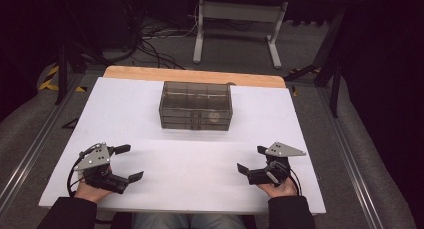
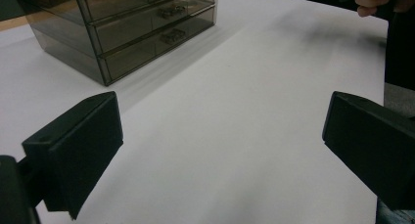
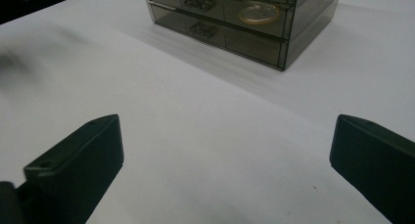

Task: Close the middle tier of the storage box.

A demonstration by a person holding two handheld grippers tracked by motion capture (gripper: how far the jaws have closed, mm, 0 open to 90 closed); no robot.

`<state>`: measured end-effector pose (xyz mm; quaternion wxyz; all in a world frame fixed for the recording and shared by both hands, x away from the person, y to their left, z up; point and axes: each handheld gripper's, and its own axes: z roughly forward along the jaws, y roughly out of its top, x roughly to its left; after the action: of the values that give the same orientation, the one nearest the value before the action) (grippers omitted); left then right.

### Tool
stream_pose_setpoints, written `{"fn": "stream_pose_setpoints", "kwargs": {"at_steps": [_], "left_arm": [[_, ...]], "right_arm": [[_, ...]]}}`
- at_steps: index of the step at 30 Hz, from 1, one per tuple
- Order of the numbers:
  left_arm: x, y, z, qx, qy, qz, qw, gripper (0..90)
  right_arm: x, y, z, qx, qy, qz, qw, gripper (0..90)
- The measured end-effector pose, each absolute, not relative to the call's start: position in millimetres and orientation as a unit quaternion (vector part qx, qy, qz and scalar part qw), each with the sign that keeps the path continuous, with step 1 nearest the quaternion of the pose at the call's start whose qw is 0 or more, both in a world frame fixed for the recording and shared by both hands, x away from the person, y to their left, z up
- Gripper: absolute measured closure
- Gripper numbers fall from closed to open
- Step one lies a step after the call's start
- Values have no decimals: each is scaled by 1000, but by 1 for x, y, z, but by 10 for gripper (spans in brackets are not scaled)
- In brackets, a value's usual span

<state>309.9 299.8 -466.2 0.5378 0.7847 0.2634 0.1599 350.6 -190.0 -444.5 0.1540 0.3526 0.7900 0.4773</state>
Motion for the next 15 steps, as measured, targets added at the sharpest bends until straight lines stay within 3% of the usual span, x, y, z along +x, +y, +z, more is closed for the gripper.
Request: {"fn": "stream_pose_setpoints", "kwargs": {"at_steps": [15], "left_arm": [[310,304,-466,784,265,166,536,22]], "right_arm": [[329,-207,-452,358,761,510,183,0]]}}
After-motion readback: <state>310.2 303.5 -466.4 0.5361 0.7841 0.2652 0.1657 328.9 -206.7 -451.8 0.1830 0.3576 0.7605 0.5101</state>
